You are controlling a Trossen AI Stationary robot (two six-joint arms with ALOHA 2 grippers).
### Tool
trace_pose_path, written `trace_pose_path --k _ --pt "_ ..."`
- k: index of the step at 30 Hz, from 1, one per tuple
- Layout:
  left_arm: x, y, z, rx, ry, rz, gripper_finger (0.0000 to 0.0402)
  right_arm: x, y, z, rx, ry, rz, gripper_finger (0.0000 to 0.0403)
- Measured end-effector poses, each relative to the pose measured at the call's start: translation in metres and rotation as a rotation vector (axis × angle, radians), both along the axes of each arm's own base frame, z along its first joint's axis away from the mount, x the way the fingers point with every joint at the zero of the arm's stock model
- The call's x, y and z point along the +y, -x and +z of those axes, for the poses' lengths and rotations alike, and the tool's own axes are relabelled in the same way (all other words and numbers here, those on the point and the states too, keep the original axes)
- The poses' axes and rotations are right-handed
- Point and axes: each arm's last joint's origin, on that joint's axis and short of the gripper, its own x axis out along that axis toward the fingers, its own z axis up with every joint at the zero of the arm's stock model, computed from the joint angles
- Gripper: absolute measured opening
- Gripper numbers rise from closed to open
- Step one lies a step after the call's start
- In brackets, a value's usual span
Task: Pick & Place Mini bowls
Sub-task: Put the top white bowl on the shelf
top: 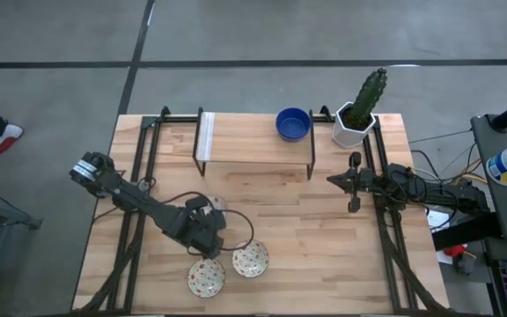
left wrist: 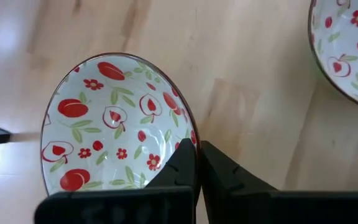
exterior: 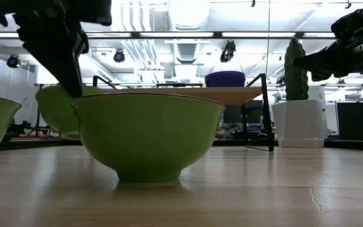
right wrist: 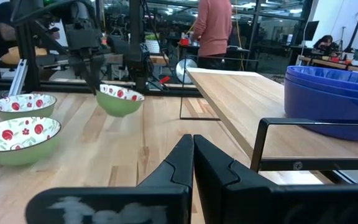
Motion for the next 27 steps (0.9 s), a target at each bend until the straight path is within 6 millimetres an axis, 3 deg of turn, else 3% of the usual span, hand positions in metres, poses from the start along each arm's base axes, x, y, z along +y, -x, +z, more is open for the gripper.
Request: trace_pose_path --k 10,27 --pt "0.011 -0.012 0.04 -0.024 -0.107 -0.048 0.0004 0.0 0.0 0.0 0.0 0.001 0.0 0.0008" --pt "0.071 -0.037 0.118 -0.066 -0.268 -0.116 0.0004 0.0 0.0 0.0 0.0 0.0 0.0 0.0008"
